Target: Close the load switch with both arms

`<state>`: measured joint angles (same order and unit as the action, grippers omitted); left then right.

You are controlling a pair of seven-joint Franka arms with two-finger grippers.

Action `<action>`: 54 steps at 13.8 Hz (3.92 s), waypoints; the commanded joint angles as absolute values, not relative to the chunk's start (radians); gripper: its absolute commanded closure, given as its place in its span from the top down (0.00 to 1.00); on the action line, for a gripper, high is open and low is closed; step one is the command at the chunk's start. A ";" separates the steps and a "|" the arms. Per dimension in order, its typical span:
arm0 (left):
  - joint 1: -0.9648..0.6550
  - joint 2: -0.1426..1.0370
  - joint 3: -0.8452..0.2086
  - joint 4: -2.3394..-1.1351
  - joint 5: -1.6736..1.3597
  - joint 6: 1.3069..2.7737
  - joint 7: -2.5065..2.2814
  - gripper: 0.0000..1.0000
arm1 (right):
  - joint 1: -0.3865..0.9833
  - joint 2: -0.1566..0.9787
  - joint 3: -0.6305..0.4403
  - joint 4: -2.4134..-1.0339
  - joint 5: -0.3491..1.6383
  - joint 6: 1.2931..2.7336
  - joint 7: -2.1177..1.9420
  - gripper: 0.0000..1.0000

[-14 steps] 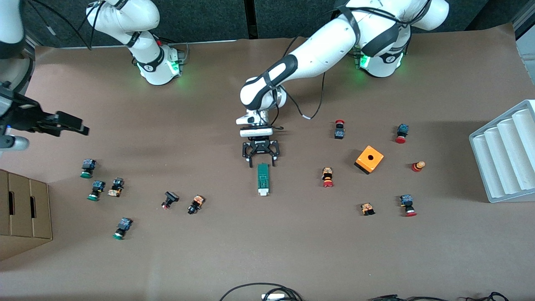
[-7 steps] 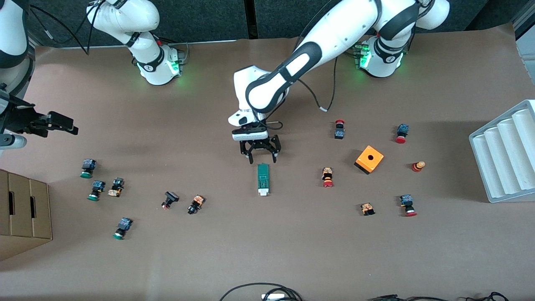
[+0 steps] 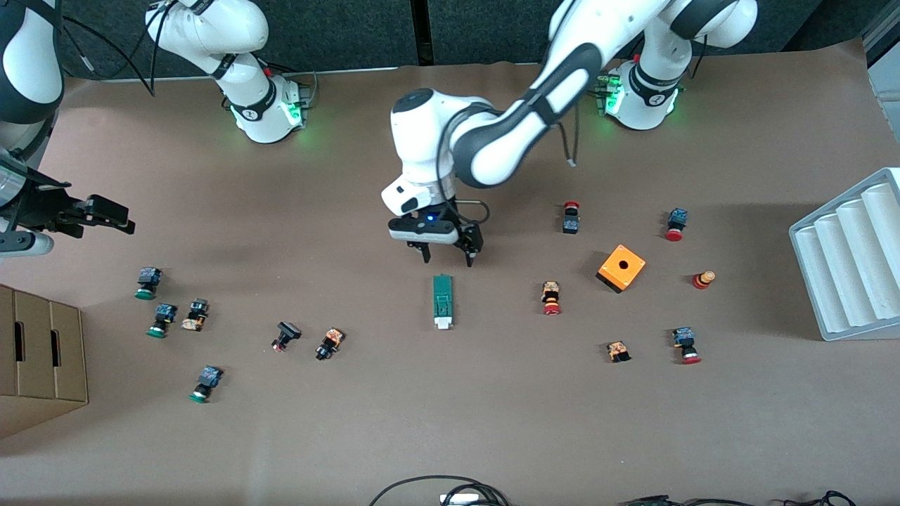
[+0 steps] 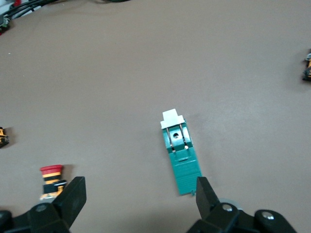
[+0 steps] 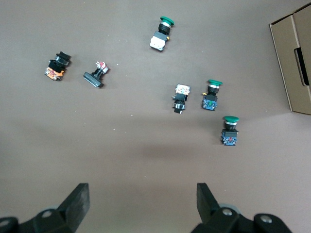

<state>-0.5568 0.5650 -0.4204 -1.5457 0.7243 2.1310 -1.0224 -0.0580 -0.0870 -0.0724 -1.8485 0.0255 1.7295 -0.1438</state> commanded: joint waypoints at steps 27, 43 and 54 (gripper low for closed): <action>0.233 0.269 -0.416 -1.318 0.135 1.459 0.060 1.00 | -0.048 -0.031 -0.071 -1.798 0.014 1.815 -0.140 1.00; 0.012 -0.057 0.021 -1.783 0.020 1.767 0.069 1.00 | -0.049 -0.031 -0.071 -1.798 0.014 1.816 -0.140 1.00; 0.006 -0.028 0.015 -1.727 0.031 1.733 0.071 1.00 | -0.048 -0.032 -0.069 -1.796 0.009 1.816 -0.140 1.00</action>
